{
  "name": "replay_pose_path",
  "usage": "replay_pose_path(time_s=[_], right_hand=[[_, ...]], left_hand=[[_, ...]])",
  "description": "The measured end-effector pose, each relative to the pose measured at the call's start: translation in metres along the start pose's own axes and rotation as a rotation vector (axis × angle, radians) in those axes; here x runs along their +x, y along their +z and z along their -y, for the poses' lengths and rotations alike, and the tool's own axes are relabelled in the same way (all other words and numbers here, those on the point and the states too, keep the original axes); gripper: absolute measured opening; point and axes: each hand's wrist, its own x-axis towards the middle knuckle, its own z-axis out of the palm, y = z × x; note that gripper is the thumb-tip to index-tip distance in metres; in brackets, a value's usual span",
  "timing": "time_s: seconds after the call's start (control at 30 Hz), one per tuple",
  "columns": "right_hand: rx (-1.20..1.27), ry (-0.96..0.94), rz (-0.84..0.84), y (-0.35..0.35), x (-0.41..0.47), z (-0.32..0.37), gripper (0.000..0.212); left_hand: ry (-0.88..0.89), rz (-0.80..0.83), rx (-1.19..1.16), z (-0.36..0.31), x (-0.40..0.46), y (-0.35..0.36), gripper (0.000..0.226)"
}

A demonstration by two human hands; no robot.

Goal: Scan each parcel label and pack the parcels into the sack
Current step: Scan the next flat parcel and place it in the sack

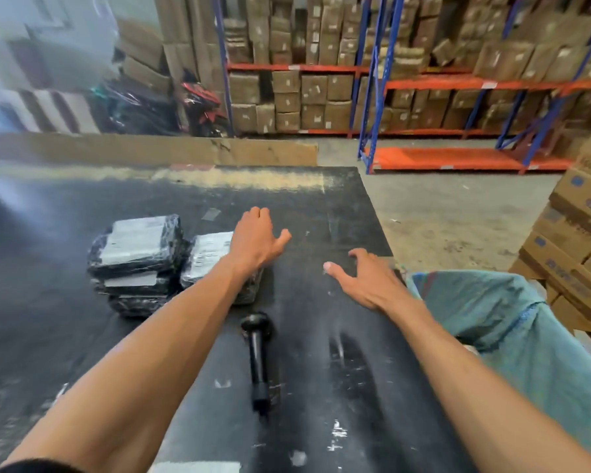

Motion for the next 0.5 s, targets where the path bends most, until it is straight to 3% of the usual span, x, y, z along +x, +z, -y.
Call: replay_pose_path(time_s=[0.1, 0.23, 0.33, 0.5], right_hand=[[-0.048, -0.053, 0.104, 0.031, -0.006, 0.051, 0.103], [-0.089, -0.058, 0.209, 0.080, -0.021, 0.098, 0.104], [-0.102, 0.002, 0.254, 0.116, -0.035, 0.118, 0.105], [0.017, 0.155, 0.282, 0.158, -0.049, 0.118, 0.097]], left_hand=[[-0.123, 0.021, 0.088, 0.049, -0.014, -0.014, 0.059], [-0.304, 0.094, 0.124, 0.094, -0.028, -0.012, 0.077], [-0.471, 0.081, 0.041, 0.113, -0.032, -0.003, 0.083], [-0.582, 0.113, -0.027, 0.109, -0.030, 0.008, 0.095]])
